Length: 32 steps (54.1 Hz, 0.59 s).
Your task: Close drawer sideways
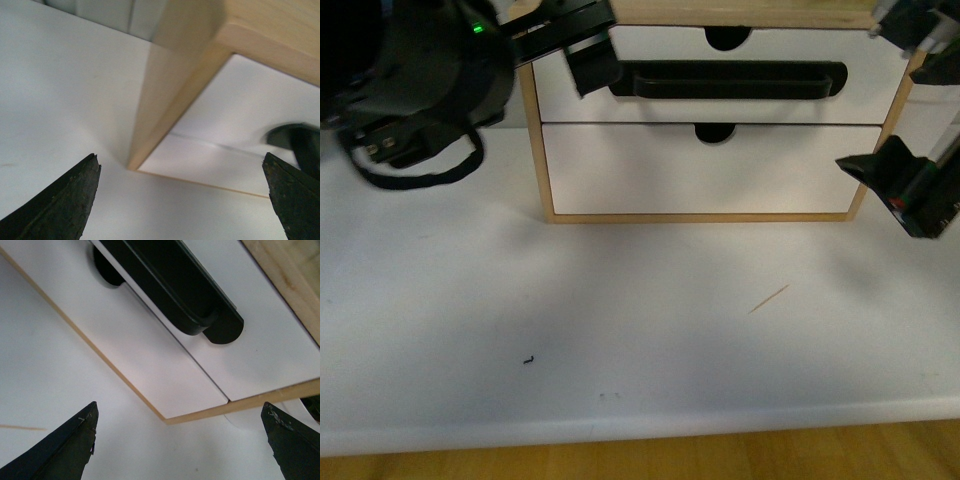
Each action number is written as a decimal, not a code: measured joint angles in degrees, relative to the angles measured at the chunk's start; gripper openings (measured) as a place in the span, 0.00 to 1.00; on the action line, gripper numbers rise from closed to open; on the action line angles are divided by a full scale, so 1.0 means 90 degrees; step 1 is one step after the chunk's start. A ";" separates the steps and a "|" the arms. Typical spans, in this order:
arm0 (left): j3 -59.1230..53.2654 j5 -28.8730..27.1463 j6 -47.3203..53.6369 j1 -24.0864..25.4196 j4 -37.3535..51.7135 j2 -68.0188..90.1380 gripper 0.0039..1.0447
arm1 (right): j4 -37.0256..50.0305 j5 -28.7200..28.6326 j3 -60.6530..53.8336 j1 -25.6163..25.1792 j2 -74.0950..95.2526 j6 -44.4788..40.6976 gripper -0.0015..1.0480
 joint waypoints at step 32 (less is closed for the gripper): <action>-0.4063 -0.3347 -0.0741 -0.1479 -0.1746 -0.5161 0.95 | -0.3041 -0.1797 -0.3538 -0.2025 -0.7079 0.1180 0.91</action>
